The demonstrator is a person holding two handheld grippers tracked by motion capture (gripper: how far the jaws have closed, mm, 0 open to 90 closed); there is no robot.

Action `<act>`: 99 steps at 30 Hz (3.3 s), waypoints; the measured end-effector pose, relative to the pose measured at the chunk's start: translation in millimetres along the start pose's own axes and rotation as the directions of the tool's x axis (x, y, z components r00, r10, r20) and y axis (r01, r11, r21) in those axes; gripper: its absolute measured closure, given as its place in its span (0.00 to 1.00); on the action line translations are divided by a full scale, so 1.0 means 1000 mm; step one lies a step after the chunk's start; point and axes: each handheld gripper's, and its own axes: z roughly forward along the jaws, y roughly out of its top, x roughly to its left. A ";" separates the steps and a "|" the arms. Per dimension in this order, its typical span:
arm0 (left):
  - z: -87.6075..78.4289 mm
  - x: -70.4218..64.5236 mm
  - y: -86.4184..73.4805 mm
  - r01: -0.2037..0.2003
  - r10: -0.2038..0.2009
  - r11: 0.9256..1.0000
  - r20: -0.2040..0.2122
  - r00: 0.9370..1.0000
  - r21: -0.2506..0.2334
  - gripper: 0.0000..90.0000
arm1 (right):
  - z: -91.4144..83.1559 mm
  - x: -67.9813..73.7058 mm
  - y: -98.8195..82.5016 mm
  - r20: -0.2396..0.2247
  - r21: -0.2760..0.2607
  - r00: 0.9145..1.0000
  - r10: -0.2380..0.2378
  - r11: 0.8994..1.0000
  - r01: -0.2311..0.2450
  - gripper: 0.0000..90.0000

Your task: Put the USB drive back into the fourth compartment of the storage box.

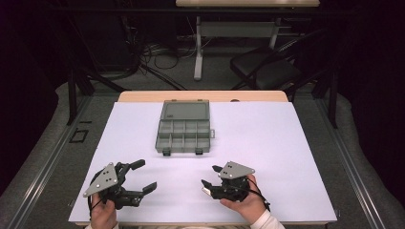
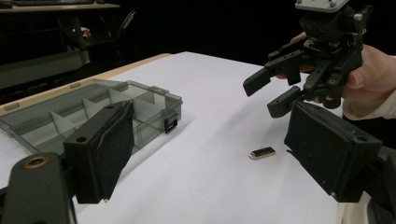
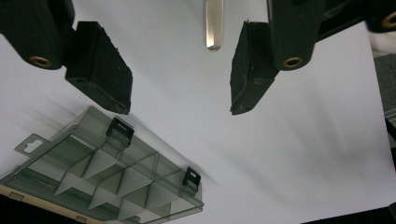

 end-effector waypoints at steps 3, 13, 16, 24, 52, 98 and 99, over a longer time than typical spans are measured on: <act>0.000 0.000 0.000 0.000 0.000 1.000 -0.001 1.000 0.004 0.17 | 0.003 0.002 -0.002 -0.002 0.011 1.000 -0.001 1.000 0.001 0.47; 0.001 0.000 -0.001 0.001 -0.001 1.000 0.008 1.000 0.021 0.17 | 0.007 0.005 -0.008 0.004 0.036 1.000 0.004 0.999 -0.004 0.48; 0.002 0.001 -0.001 0.002 -0.002 1.000 0.007 1.000 0.024 0.17 | 0.009 0.005 -0.011 -0.011 0.059 1.000 0.018 0.998 -0.018 0.48; 0.002 0.001 -0.001 0.005 -0.005 1.000 0.006 1.000 0.025 0.17 | 0.012 0.006 -0.015 -0.006 0.060 1.000 0.021 0.998 -0.020 0.48; 0.002 0.002 -0.002 0.011 -0.011 0.999 0.007 1.000 0.033 0.17 | 0.026 0.010 -0.028 -0.025 0.147 1.000 0.018 0.989 -0.015 0.68; 0.003 0.003 -0.002 0.014 -0.014 0.999 0.011 1.000 0.035 0.17 | 0.029 0.010 -0.034 -0.059 0.175 0.998 0.023 0.985 -0.013 0.88; 0.003 0.003 -0.002 0.013 -0.014 0.999 0.011 1.000 0.035 0.17 | 0.030 0.010 -0.034 -0.059 0.173 0.998 0.024 0.985 -0.014 0.88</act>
